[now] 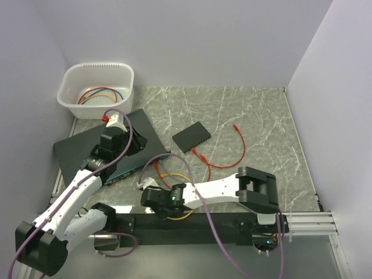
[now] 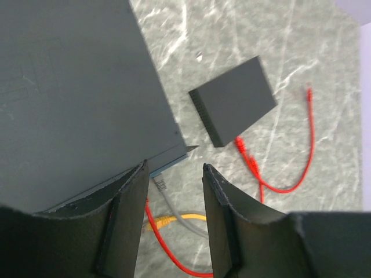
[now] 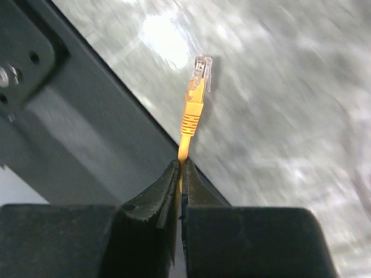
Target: Insert the plug into the switch port
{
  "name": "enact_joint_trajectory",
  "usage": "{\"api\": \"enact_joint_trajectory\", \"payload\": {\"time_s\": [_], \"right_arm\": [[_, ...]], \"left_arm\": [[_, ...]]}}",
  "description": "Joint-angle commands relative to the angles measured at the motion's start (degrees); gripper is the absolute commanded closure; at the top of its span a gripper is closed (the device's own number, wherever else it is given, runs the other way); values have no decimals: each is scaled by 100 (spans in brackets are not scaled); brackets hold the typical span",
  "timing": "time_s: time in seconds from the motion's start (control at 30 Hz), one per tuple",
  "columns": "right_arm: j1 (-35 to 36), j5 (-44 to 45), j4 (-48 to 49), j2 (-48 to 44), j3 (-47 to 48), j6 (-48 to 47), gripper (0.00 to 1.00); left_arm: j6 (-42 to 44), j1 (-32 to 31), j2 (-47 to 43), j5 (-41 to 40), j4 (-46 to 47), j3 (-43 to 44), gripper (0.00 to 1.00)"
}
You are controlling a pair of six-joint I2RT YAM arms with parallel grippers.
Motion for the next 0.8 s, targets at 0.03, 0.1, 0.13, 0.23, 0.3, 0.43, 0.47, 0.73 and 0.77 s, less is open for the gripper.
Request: {"api": "enact_joint_trajectory", "payload": {"time_s": [0.03,0.1,0.13,0.23,0.3,0.43,0.47,0.73,0.77], "right_arm": [[120,794,-13,-927,-209,59,100],[129,1014,100,-1401,-446,68,100],[129,1198,188,-1585,-552,42,100],[120,1419,750,-2324,-1070,-176,100],[120,1490,1258,-2860,-1500,-326,100],[103,1455,2095,-3774,-2239,-704,100],[85,1420,2236,-4098,-2501,-766,100],[-310,1516,2650,-4839,-3101,-855,100],[-380,1473,2659,-4865,-3128,-854,100]], "left_arm": [[-87,-34,-482,-23,24,132,52],[-87,-52,-579,91,-2,158,52],[-78,-78,-597,118,-29,184,52],[-78,-174,-728,197,-82,211,52],[-148,-236,-807,302,-38,150,51],[-367,-630,-790,504,295,44,51],[-403,-728,-729,522,349,44,51],[-676,-1782,-579,295,455,141,52],[-667,-1862,-579,294,420,149,52]]}}
